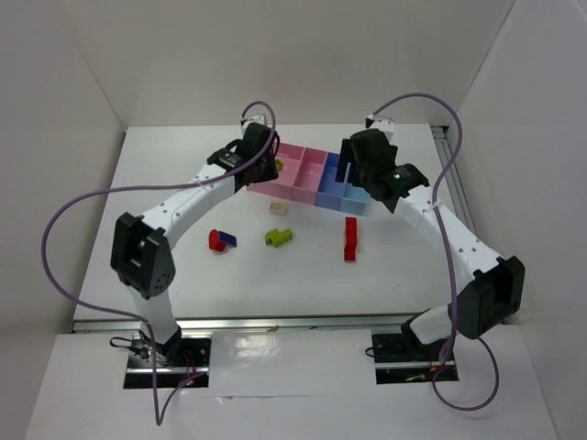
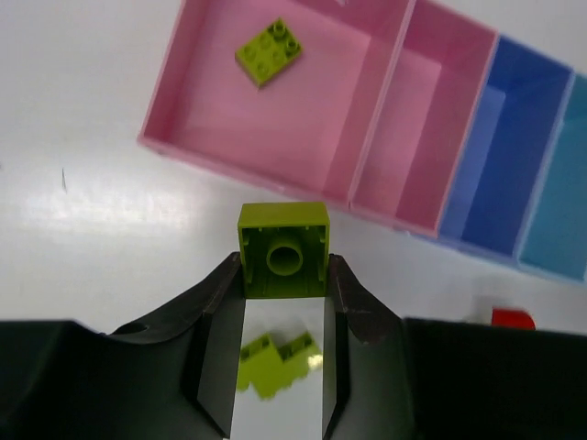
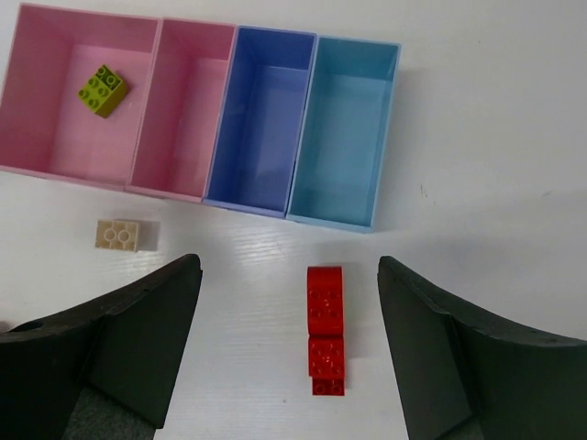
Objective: Sort the legos into containers by color
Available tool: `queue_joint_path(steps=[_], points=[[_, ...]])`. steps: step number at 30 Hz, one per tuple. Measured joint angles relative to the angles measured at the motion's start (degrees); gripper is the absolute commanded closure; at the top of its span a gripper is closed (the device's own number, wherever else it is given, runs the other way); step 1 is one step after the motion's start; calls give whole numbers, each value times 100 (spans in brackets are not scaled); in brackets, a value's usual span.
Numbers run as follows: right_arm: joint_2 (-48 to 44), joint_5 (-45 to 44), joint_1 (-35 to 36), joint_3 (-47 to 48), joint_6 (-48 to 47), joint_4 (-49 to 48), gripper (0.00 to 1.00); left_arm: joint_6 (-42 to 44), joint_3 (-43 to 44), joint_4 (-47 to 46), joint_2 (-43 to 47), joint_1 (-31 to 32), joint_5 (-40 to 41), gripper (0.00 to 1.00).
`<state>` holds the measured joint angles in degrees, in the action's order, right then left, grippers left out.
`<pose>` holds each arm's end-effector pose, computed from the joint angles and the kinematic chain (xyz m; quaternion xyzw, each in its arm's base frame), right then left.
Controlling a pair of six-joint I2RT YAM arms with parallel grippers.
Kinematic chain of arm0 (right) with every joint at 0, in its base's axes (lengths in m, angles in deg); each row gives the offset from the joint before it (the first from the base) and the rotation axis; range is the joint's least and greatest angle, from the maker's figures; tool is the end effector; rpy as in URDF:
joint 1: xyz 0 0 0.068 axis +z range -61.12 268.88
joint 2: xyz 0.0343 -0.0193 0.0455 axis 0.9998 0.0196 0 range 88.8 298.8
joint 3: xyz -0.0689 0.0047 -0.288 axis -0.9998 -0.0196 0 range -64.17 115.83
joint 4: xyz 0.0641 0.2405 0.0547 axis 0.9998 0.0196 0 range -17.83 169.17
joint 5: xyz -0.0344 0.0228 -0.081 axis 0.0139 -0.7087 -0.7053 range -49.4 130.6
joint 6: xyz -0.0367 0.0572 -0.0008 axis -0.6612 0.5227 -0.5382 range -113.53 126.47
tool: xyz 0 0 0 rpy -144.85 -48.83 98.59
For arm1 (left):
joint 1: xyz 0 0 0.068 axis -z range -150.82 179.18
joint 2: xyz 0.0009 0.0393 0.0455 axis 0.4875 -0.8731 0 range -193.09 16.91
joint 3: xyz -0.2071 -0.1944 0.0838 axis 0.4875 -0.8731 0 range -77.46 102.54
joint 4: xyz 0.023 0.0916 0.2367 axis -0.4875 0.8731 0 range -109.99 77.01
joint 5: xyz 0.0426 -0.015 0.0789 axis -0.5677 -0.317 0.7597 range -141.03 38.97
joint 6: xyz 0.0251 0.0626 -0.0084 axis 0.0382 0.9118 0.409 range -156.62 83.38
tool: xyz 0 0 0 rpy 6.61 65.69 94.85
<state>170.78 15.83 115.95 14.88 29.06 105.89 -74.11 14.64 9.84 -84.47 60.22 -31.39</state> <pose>0.2950 0.1250 0.3728 0.0621 0.8758 0.0102 0.4785 0.3681 -0.2002 0.3376 -0.1232 0.8843 -0.1111 0.4365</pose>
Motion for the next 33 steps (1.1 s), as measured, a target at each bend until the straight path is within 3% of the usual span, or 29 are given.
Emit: queue_joint_path(steps=[7, 8, 9, 10, 13, 19, 22, 29, 33], points=[[-651, 37, 26, -269, 205, 343, 15, 306, 1663, 0, -1821, -470, -308, 75], [-750, 37, 52, -313, 251, 376, 15, 315, 1834, 4, -2033, -525, -380, 68], [-841, 39, 81, -378, 317, 389, 15, 321, 2009, 17, -2249, -588, -448, 35], [-907, 39, 120, -437, 358, 422, 15, 378, 2146, 11, -2420, -632, -503, 22], [-953, 42, 282, -575, 492, 501, 15, 444, 2437, 59, -2793, -704, -691, 10], [-717, 125, 863, -914, 658, 476, 15, 474, 2190, 111, -2588, -673, -938, 19], [-439, 219, 1075, -999, 682, 369, 15, 581, 1373, 26, -1843, -651, -966, 27], [-249, 597, 1152, -1392, 719, -70, 15, 555, -616, -111, 542, -603, -1397, 29], [-24, 778, 1152, -1403, 717, -352, 15, 256, -1659, -238, 1005, -319, -1561, 30]])
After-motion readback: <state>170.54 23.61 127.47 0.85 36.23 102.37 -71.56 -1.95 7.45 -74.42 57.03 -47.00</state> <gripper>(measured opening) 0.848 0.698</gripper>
